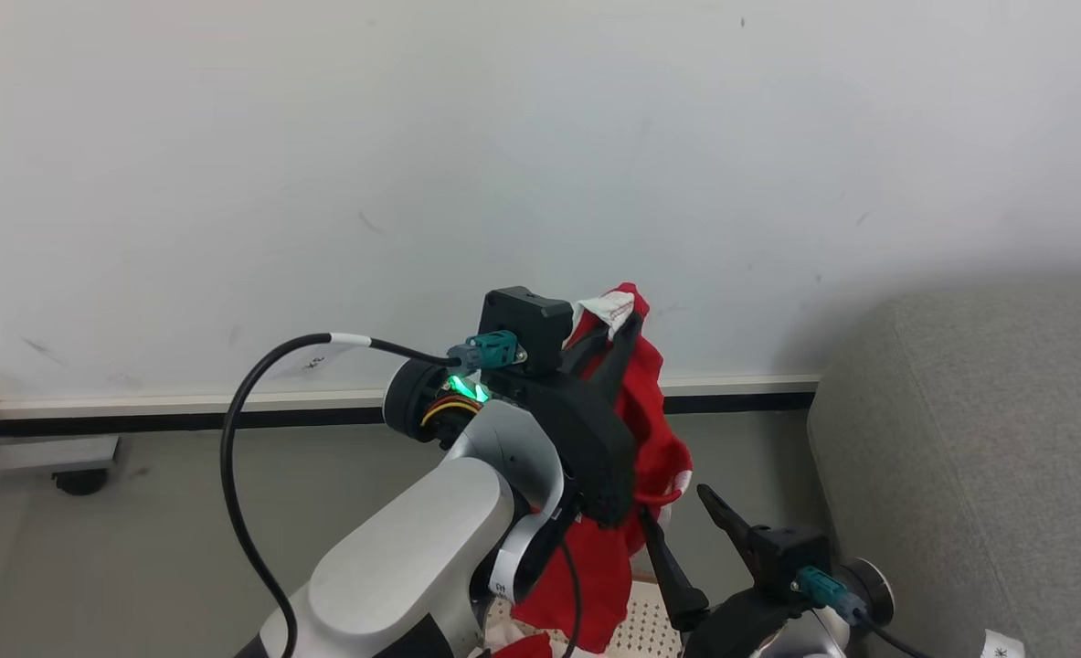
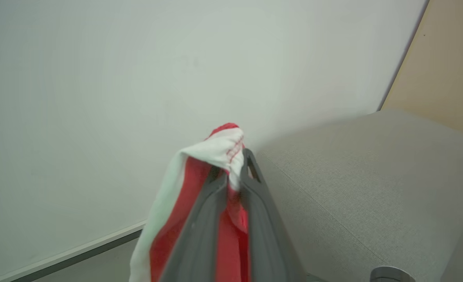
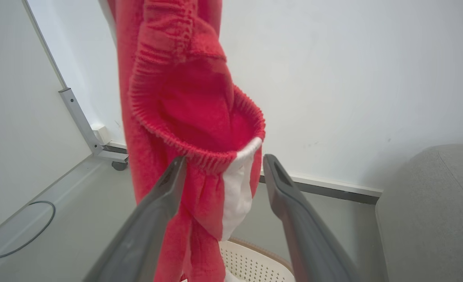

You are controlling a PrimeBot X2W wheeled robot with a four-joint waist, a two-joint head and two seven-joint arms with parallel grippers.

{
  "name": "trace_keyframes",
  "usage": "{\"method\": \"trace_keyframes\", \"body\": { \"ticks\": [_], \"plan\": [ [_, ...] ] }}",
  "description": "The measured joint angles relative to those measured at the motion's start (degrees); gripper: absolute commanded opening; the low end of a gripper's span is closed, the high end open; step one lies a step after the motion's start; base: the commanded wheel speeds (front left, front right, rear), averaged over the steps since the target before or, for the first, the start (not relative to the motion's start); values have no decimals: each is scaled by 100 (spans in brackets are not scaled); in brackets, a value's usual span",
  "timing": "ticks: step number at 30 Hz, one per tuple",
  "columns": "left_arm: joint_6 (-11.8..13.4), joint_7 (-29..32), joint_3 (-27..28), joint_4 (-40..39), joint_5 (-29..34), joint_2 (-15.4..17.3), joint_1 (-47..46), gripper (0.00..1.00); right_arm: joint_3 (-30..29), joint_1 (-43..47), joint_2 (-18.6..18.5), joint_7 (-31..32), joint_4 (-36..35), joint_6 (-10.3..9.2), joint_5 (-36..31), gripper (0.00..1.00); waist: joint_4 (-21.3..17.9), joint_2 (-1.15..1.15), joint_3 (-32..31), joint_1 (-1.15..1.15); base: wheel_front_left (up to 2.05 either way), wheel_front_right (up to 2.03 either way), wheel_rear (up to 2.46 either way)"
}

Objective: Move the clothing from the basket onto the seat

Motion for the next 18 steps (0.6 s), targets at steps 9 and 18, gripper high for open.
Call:
{"method": "trace_keyframes", "body": {
  "ticks": [9,18],
  "plan": [
    [-216,69,-54,-152,-181,-25,-12,0,419,-372,0,38,360,0,180,100,192,1,26,0,0,0,0],
    [-434,86,-57,-277,-514,-47,-52,0,645,-647,-1,-10,656,0,322,100,266,1,23,0,0,0,0]
  ]
}}
